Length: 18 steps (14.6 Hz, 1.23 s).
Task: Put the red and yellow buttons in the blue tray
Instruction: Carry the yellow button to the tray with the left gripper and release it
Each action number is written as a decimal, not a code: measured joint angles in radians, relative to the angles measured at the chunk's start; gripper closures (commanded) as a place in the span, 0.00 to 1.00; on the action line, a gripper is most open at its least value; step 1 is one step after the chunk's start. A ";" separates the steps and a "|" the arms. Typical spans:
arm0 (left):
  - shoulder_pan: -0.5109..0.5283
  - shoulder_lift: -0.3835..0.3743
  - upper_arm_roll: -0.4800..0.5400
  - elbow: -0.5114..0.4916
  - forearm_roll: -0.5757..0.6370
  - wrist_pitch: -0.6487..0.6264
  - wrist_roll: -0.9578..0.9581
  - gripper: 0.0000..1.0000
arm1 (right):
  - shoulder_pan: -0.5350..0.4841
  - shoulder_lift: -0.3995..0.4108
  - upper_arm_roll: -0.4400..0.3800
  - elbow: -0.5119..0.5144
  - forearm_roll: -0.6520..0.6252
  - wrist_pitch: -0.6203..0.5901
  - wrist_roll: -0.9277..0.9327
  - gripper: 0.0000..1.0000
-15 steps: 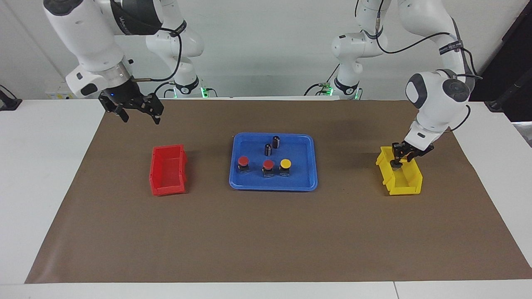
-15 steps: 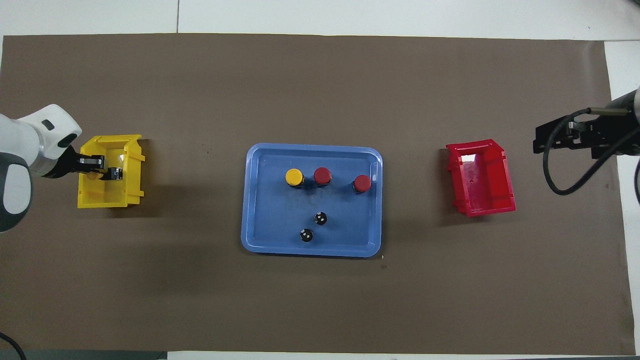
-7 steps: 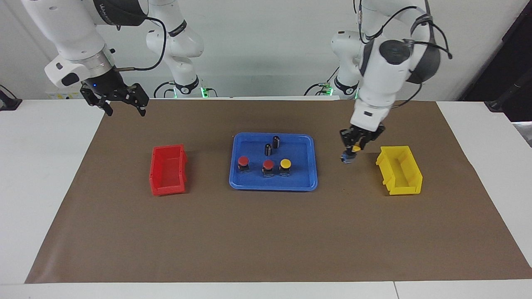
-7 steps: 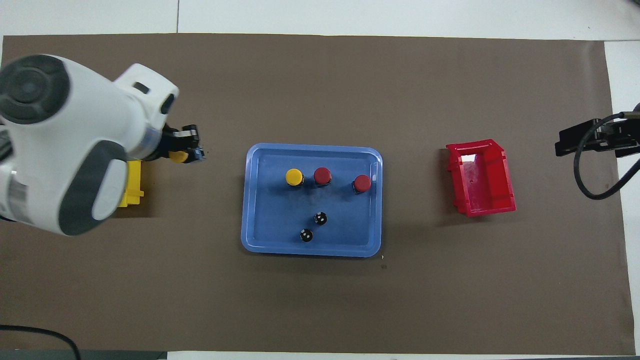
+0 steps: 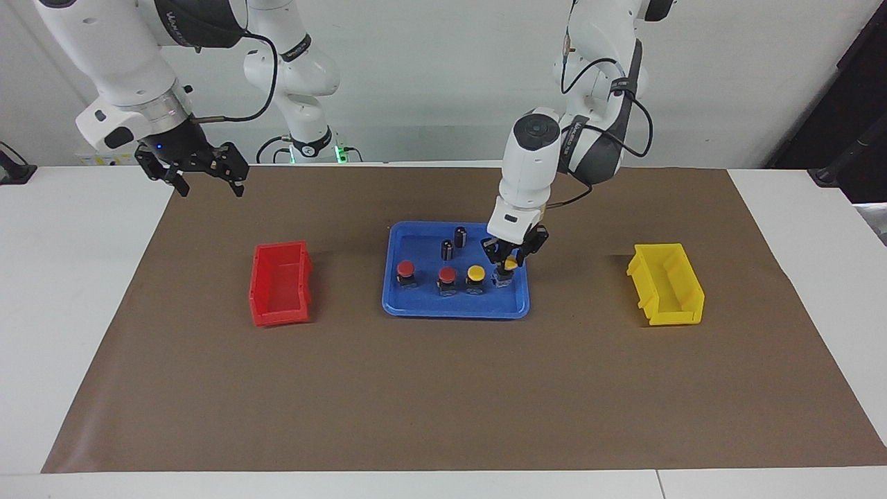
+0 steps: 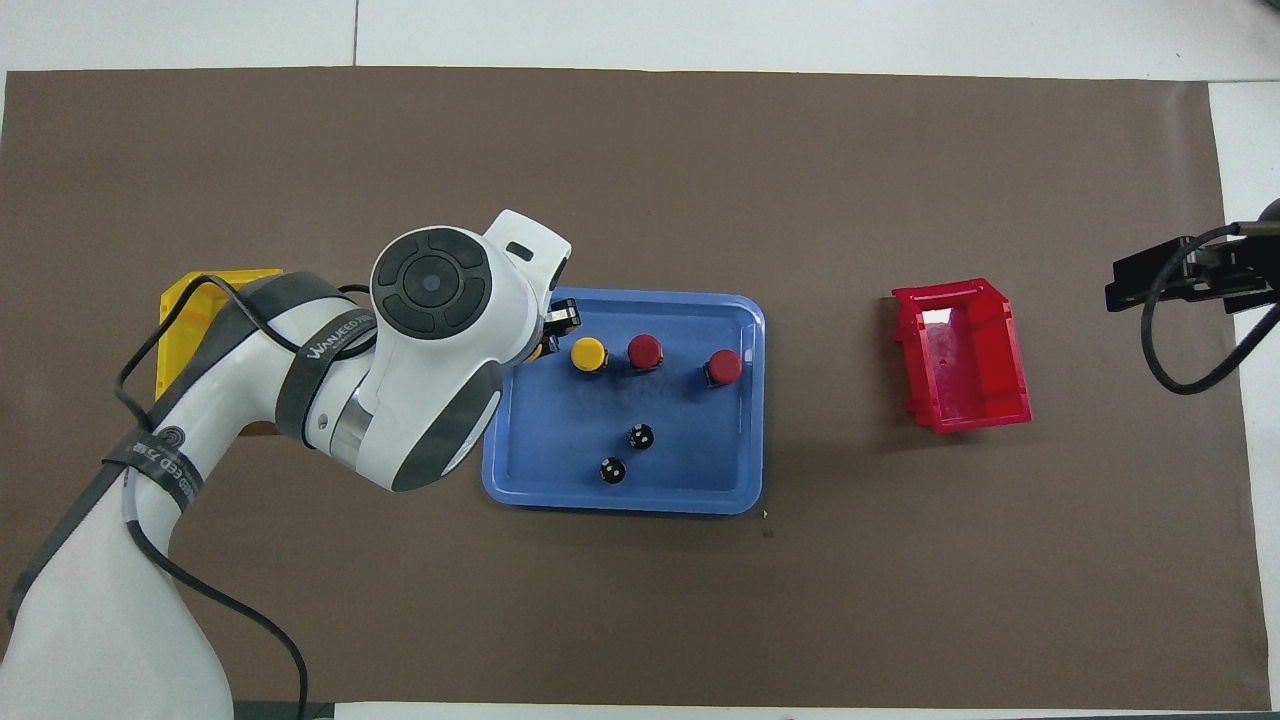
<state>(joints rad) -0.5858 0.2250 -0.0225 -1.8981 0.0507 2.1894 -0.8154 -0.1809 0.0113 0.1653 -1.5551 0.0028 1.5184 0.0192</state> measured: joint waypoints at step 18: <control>0.007 -0.004 0.019 -0.059 0.000 0.052 0.040 0.12 | 0.003 0.001 0.007 -0.003 0.000 0.000 0.000 0.00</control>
<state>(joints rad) -0.5785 0.2210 -0.0034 -1.9576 0.0509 2.2417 -0.7754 -0.1779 0.0127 0.1718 -1.5577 0.0029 1.5184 0.0191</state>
